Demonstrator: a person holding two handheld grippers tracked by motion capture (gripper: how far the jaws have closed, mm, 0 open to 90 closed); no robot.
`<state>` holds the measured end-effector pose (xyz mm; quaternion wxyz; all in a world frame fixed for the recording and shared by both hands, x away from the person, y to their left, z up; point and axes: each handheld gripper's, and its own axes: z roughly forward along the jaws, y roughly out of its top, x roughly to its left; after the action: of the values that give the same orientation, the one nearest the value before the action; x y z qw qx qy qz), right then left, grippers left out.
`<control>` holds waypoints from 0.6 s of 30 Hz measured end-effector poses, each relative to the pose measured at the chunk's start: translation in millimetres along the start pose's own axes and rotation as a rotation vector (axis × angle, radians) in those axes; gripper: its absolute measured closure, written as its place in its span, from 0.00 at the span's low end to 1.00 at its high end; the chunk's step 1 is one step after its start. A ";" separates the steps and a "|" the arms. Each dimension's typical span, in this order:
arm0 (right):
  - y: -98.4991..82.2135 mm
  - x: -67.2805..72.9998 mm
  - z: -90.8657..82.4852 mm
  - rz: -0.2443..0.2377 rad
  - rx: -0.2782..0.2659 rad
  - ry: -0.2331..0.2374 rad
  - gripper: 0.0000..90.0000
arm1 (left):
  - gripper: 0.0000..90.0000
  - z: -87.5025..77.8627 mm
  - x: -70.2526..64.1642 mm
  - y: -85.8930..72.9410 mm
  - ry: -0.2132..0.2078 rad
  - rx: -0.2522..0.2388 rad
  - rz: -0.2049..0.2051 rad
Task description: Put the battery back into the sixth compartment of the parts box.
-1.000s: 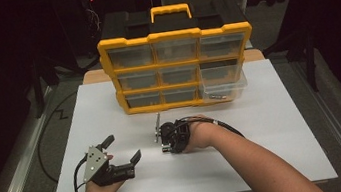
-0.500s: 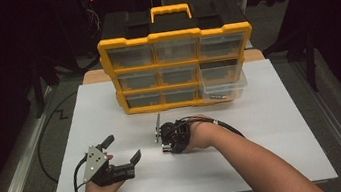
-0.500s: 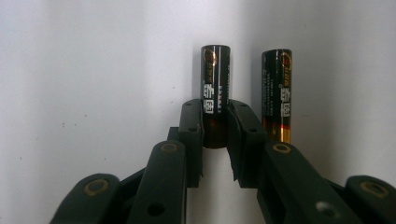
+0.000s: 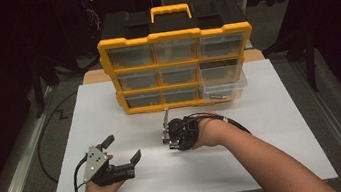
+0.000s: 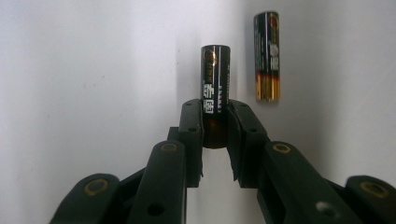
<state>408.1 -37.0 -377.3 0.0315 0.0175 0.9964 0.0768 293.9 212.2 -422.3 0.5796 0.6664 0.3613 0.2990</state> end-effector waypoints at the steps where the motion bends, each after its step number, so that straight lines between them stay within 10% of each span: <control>1: -1.4 -0.1 -1.5 0.000 0.002 0.005 0.88 | 0.01 0.0 0.0 0.0 0.000 0.000 0.001; 18: -30.1 7.1 -24.7 0.019 0.014 -0.010 0.88 | 0.01 -0.4 -0.7 0.0 0.001 0.001 0.004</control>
<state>398.5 -70.1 -358.1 0.0355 0.0275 0.9965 0.0701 293.2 211.8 -422.3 0.5783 0.6675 0.3604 0.3003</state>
